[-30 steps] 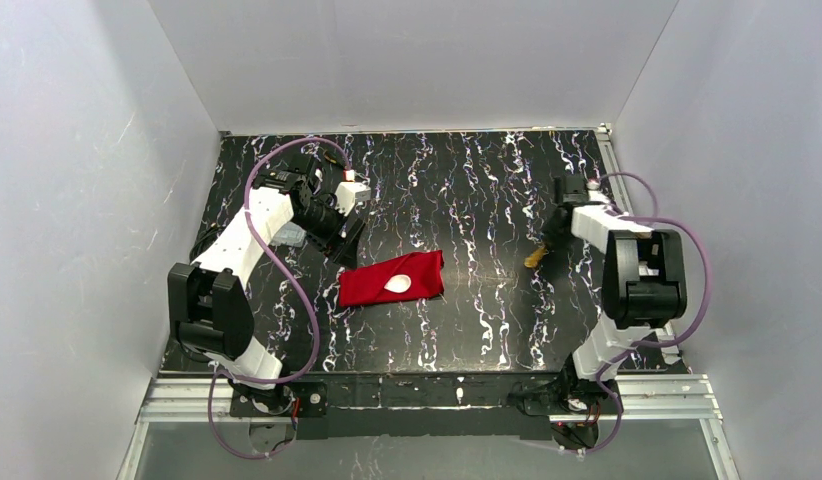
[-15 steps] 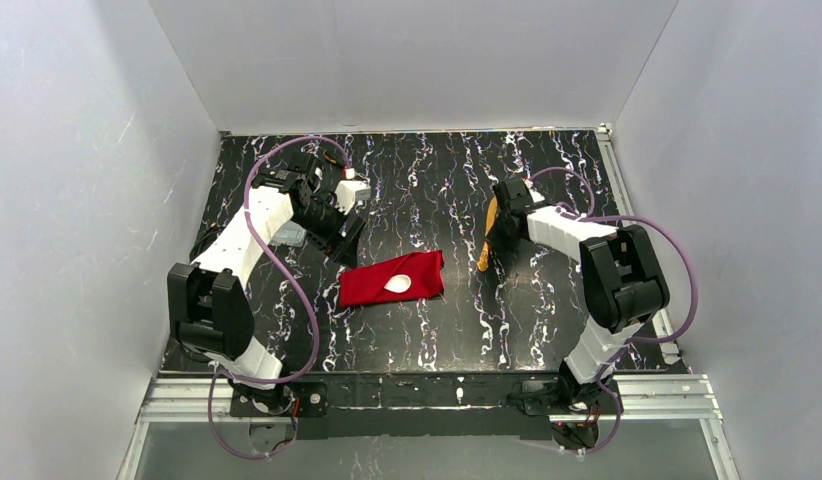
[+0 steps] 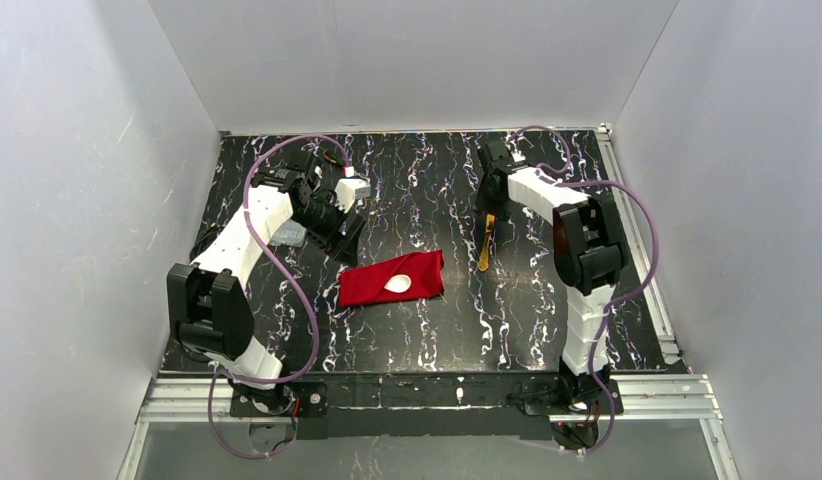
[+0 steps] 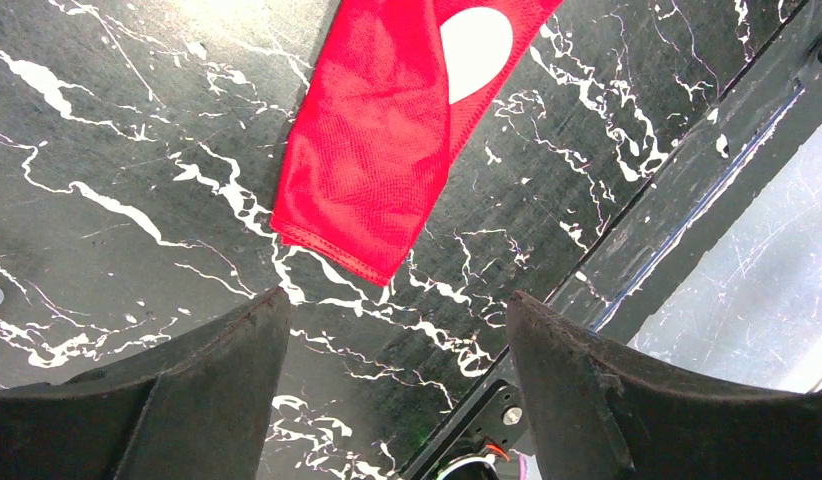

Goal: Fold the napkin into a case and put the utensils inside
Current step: Place the knife at the center of the board.

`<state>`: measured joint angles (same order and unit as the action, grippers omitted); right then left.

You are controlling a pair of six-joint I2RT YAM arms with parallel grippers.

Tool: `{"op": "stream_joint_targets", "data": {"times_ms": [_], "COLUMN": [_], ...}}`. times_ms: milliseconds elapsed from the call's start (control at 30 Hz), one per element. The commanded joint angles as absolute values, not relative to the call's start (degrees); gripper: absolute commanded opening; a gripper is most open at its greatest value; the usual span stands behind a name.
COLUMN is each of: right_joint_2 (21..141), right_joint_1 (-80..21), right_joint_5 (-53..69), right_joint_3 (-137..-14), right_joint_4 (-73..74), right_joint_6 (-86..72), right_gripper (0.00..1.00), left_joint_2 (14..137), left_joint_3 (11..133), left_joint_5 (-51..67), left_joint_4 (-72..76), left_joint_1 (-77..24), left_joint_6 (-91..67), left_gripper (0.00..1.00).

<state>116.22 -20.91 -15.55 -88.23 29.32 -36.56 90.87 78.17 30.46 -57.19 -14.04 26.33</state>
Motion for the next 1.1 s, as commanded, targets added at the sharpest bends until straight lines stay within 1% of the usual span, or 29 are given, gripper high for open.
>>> {"op": "stream_joint_targets", "data": {"times_ms": [0,133,233,300,400,533,567,600,733,933,967,1033,1067], "right_joint_2": [119.57,120.63,121.38,121.81,121.41,120.28,119.94,119.41,116.23,111.56,110.41,107.96,106.61], "right_joint_1": [-19.99,-19.38,-19.05,-18.98,-18.72,-18.49,-18.5,-18.52,-18.52,-18.97,-19.25,-19.87,-20.31], "right_joint_5": [-18.18,-17.66,-17.07,-16.96,-16.57,-14.38,-13.85,-13.34,-11.58,-7.96,-7.74,-7.32,-7.25], "right_joint_3": [-90.56,-90.29,-90.11,-89.59,-87.51,-84.79,-83.98,-82.97,-78.14,-72.79,-71.83,-69.51,-68.13], "right_joint_4": [35.16,34.29,33.75,33.7,32.49,30.13,29.18,28.4,24.8,21.28,20.96,20.15,19.36], "right_joint_6": [-33.89,-33.51,-33.34,-33.38,-33.36,-34.27,-34.62,-34.87,-36.16,-37.62,-37.47,-36.95,-36.61], "right_gripper": [0.54,0.54,0.48,0.4,0.32,0.12,0.05,0.01,0.01,0.01,0.08,0.3,0.38], "left_joint_2": [90.12,90.09,90.07,90.09,90.47,91.49,91.71,91.82,91.25,92.49,92.68,92.46,92.24], "left_joint_3": [80.06,79.9,79.38,79.36,79.57,80.82,81.17,81.35,81.42,84.69,85.33,85.93,86.09], "left_joint_5": [31.02,30.91,30.75,30.55,30.71,31.46,31.87,32.28,32.93,29.99,30.92,33.19,34.04], "left_joint_4": [-58.94,-58.97,-58.96,-58.96,-58.97,-59.57,-59.85,-60.13,-60.56,-61.42,-60.84,-58.98,-58.11], "left_joint_1": [-13.9,-13.88,-13.94,-13.89,-13.88,-13.96,-13.97,-14.02,-15.25,-20.8,-21.07,-21.14,-21.12], "left_joint_6": [26.25,26.41,26.58,26.62,26.54,26.07,25.98,25.91,26.82,25.91,24.45,21.98,21.19], "left_gripper": [0.76,0.76,0.76,0.76,0.76,0.76,0.76,0.76,0.77,0.77,0.77,0.77,0.77]}}
